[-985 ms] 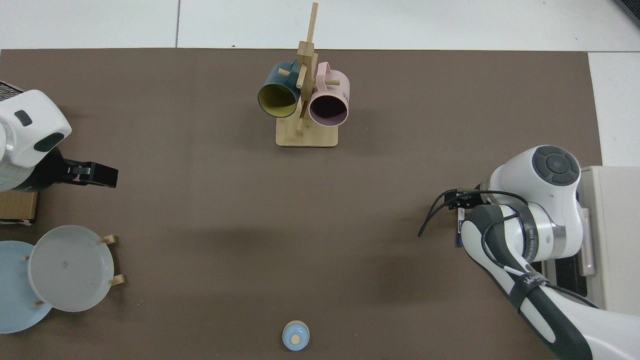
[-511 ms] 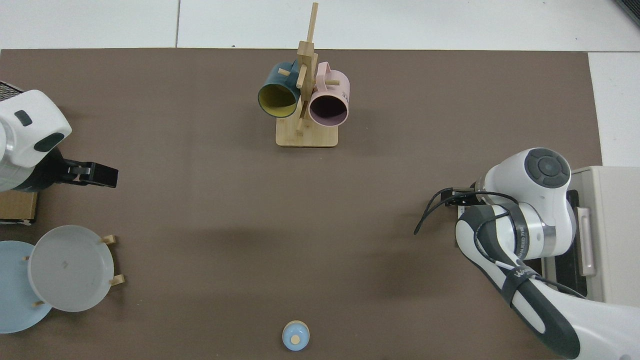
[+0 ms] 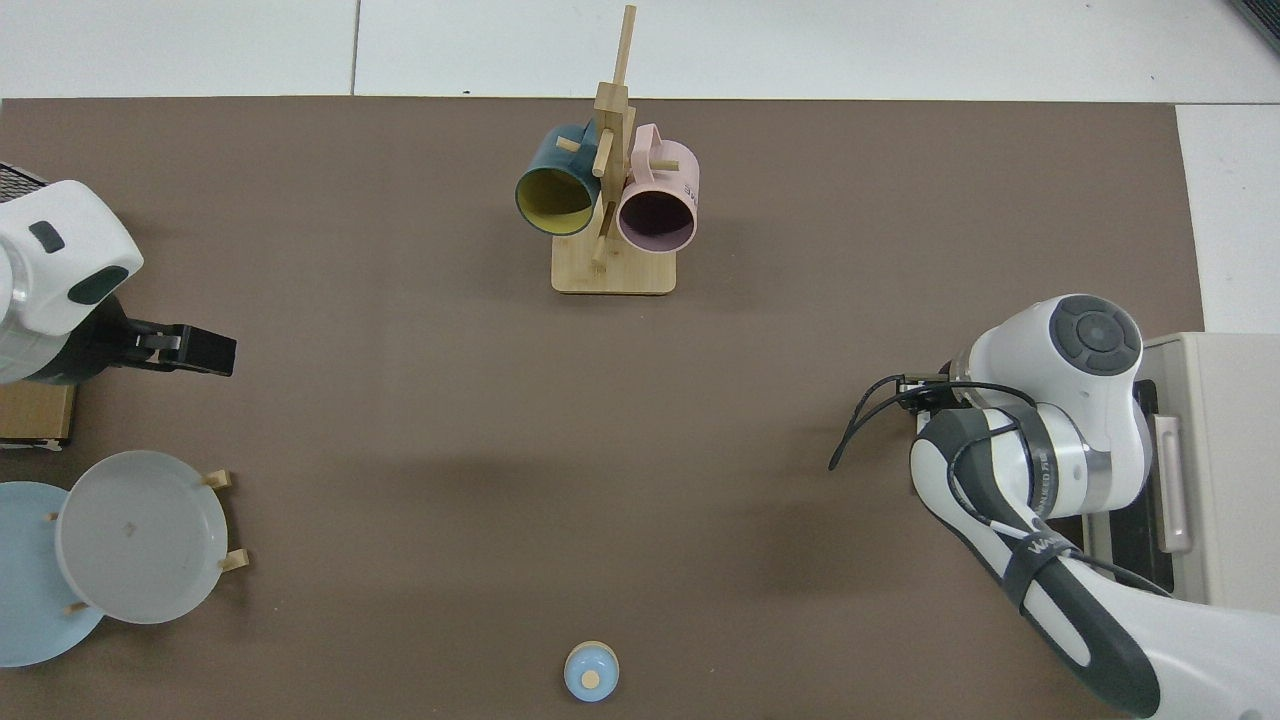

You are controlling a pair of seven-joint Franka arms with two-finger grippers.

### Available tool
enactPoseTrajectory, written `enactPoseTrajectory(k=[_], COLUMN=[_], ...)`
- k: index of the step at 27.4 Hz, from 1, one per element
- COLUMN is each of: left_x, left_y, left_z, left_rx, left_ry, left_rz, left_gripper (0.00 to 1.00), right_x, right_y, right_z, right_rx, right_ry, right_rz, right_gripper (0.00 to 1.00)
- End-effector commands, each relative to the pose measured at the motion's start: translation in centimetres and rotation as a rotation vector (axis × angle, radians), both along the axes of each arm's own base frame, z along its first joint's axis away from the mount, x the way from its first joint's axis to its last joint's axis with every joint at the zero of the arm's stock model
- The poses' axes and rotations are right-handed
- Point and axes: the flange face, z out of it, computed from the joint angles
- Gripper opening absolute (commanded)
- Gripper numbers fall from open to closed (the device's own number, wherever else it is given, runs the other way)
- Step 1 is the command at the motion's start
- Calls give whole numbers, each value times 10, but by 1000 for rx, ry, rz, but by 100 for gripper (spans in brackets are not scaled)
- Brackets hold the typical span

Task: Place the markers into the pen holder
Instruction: 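Reach the right gripper down to the blue marker and grasp it, then lift the marker with the right gripper and carry it toward the table middle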

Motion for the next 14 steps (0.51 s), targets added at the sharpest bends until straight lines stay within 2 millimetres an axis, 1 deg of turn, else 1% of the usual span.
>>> enactPoseTrajectory(k=[1, 3, 5, 7, 8, 12, 14], left_x=[-8, -8, -8, -8, -8, -8, -7], left_y=[1, 0, 0, 0, 0, 0, -1], left_z=[1, 1, 1, 1, 1, 2, 3], left_rx=[-3, -3, -3, -3, -3, -1, -1], left_ry=[-5, -5, -5, -5, -5, -7, -13], left_rz=[-10, -8, -11, -11, -13, -14, -19], left_gripper=[100, 100, 100, 100, 100, 100, 100], right_x=[0, 0, 2, 2, 3, 15, 21], right_y=[-8, -8, -4, -1, 3, 25, 41], right_z=[-3, -3, -1, 1, 5, 34, 53], right_rx=[4, 4, 8, 18, 29, 104, 146], right_ry=[-3, 2, 1, 18, 24, 85, 110], right_rz=[14, 3, -4, -45, -75, -219, -282], right_gripper=[0, 0, 0, 0, 0, 0, 0])
